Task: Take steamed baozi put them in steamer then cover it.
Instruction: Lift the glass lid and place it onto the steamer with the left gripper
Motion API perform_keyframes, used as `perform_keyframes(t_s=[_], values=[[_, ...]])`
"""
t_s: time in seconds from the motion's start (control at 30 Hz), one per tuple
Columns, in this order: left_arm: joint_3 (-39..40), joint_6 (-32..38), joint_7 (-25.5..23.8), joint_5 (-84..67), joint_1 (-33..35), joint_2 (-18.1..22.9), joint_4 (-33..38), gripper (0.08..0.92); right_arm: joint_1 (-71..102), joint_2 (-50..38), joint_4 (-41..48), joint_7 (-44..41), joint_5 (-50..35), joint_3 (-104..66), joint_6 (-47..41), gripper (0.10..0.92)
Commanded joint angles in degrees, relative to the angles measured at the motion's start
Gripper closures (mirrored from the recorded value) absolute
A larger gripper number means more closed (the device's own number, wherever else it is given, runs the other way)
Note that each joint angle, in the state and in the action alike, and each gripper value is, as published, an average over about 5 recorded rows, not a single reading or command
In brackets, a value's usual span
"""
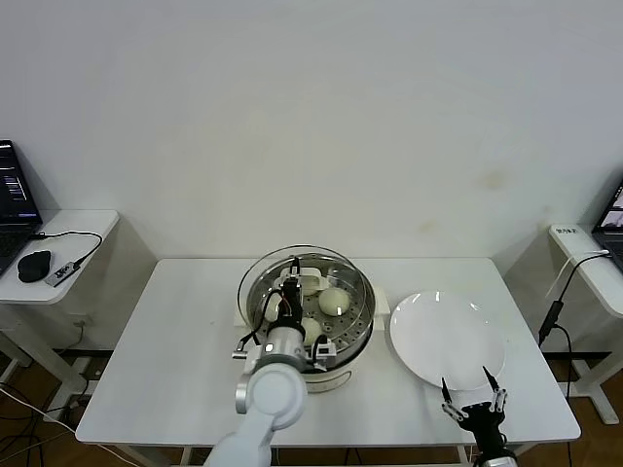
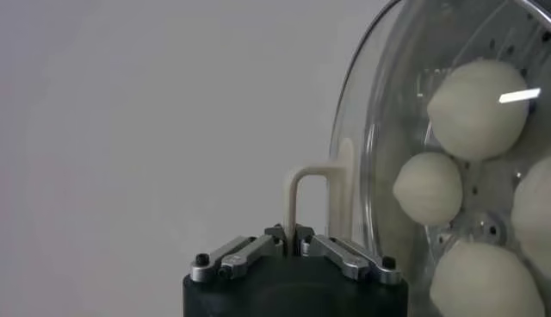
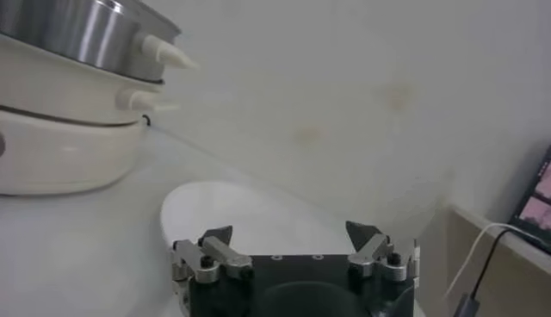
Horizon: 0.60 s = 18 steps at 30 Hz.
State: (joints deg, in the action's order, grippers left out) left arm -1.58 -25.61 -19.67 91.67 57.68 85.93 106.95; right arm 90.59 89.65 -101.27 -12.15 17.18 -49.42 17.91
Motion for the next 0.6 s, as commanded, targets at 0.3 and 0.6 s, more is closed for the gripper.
perform_keyframes(t_s=[0.3,0.6], values=[[0.6,0.0,-0.1,3.0,-0.3,2.6,-3.8,0.856,0.3,-0.1,0.4,-0.1,-0.3,0.2,0.4,0.203],[0.6,0.2,-0.1,3.0,0.5,2.8,-3.6,0.856,0.5,0.1,0.3,-0.1,0.1,0.5,0.6,0.203]])
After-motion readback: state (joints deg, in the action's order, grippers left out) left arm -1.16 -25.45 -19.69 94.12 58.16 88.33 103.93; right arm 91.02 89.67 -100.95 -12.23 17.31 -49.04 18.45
